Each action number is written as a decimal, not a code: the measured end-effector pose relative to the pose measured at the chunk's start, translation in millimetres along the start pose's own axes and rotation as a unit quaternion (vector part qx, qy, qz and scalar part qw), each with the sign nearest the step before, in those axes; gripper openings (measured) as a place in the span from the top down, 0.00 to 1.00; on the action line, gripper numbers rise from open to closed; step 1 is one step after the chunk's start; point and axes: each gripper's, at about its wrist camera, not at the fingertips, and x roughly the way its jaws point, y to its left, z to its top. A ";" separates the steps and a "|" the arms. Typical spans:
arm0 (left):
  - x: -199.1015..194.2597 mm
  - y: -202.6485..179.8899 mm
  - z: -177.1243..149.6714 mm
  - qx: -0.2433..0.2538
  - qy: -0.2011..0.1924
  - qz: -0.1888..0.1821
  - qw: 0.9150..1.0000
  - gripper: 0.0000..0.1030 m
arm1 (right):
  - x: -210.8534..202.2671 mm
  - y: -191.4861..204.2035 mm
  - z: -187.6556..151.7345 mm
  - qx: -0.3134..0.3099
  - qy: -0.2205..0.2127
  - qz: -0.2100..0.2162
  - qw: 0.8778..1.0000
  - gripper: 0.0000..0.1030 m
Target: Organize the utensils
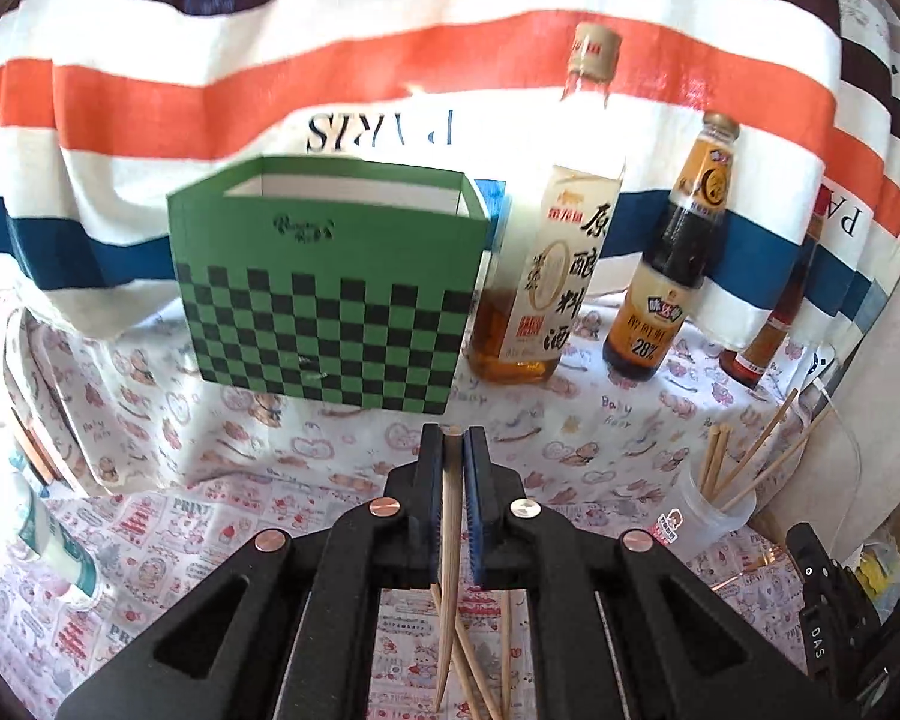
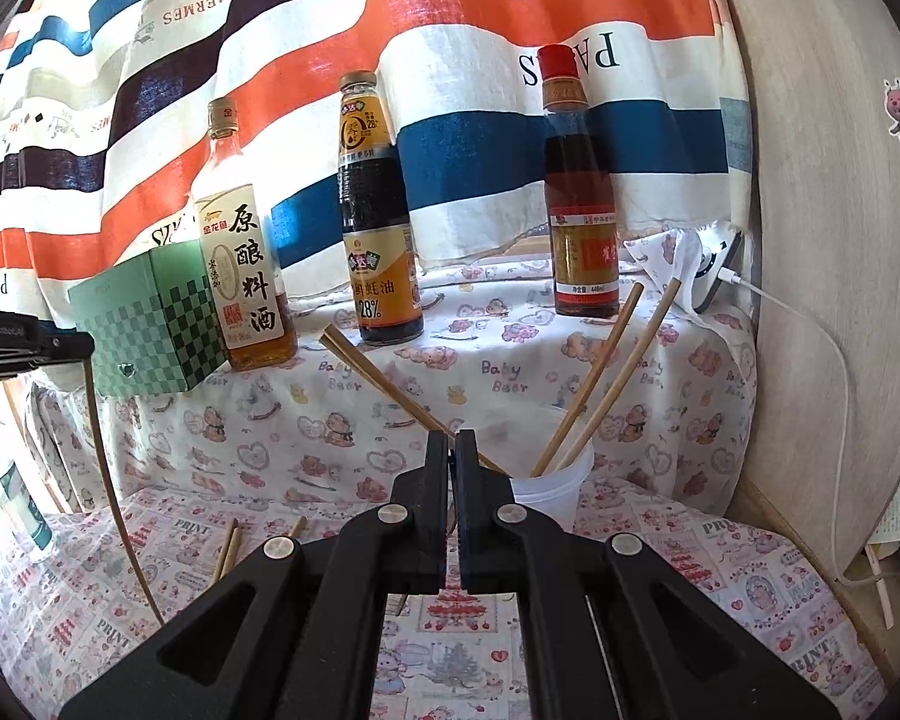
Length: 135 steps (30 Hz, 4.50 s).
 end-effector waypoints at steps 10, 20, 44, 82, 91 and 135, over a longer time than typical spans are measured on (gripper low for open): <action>-84.3 -13.2 0.7 0.043 -0.106 0.035 0.993 0.94 | -28.5 19.8 5.8 -0.025 -0.026 0.032 0.999 0.98; -153.7 -17.4 -3.8 0.071 -0.156 0.056 0.984 0.94 | -67.9 31.8 6.0 -0.058 -0.057 0.033 0.996 0.98; -126.8 -25.0 -36.2 0.029 -0.182 -0.050 0.982 0.94 | 2.4 -30.2 -28.7 0.040 0.158 0.044 0.986 0.77; -90.7 33.4 -94.3 -0.031 -0.173 -0.122 0.977 0.94 | 88.7 -64.9 -88.0 0.135 0.287 -0.013 0.948 0.82; -92.7 45.3 -98.9 -0.050 -0.174 -0.109 0.977 0.94 | 88.0 -71.4 -85.6 0.148 0.279 0.014 0.949 0.97; -83.4 69.2 -100.7 -0.096 -0.180 -0.065 0.977 0.94 | 119.5 -60.1 -61.7 0.009 0.338 -0.103 0.935 0.64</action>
